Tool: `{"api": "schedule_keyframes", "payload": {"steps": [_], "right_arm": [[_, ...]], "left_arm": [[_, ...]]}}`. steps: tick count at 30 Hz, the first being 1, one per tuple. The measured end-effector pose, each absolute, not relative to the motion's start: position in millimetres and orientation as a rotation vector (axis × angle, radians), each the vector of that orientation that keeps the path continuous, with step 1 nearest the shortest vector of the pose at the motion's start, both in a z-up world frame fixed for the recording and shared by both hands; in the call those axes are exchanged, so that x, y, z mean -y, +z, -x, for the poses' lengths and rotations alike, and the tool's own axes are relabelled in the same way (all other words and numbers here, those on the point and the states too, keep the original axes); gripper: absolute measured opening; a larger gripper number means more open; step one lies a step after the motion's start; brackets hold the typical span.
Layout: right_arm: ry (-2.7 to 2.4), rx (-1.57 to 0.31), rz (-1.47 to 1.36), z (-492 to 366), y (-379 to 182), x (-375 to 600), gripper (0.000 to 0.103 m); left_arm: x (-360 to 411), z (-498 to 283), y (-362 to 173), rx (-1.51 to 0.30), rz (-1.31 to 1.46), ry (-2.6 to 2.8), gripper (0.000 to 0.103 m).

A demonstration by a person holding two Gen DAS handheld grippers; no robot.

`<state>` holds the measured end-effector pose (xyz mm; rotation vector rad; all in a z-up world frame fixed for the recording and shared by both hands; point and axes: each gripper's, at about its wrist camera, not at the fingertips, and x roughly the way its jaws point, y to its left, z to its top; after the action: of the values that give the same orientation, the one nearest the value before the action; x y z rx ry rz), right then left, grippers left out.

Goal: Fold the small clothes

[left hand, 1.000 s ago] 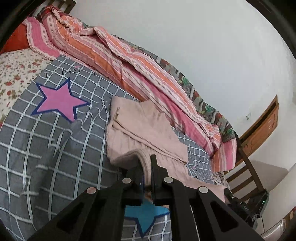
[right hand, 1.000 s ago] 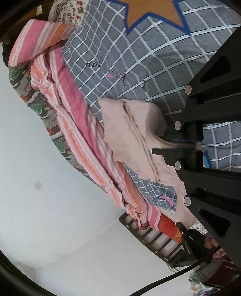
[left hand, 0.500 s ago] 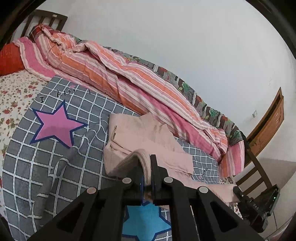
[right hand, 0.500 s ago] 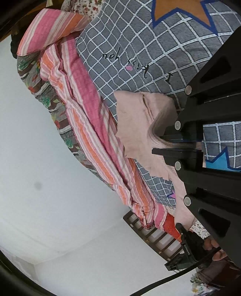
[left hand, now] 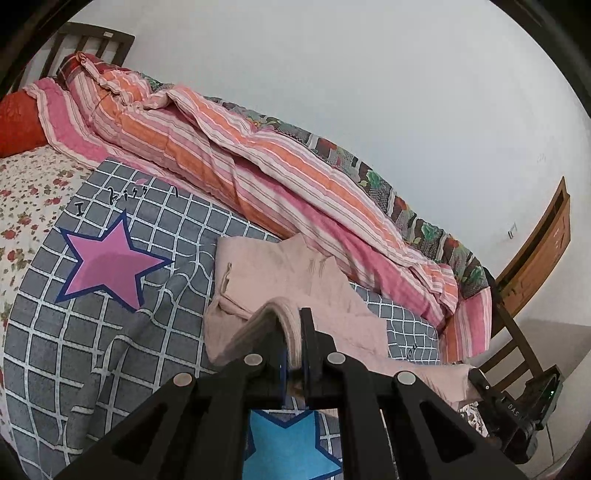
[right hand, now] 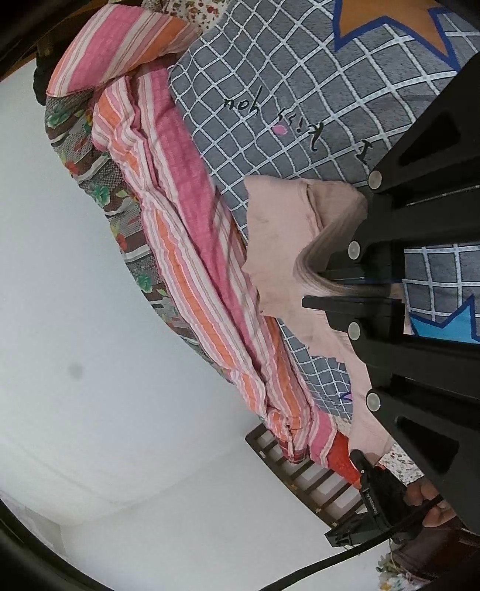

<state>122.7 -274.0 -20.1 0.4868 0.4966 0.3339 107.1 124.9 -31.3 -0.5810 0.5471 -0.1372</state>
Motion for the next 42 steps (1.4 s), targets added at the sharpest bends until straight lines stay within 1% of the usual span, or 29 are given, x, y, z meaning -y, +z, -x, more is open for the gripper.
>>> {"api": "schedule_keyframes", "payload": {"steps": [21,42], "right_arm": [[0.312,-0.480,-0.469,-158,-14,275,0.005],[0.296,-0.486,-0.470,-218,-20,274,0.005]], "left_arm": [[-117,-151,-17,-0.520,0.536,-0.104,0.006],[-115,-212,-28,-0.541,0.504,-0.065,0.006]]}}
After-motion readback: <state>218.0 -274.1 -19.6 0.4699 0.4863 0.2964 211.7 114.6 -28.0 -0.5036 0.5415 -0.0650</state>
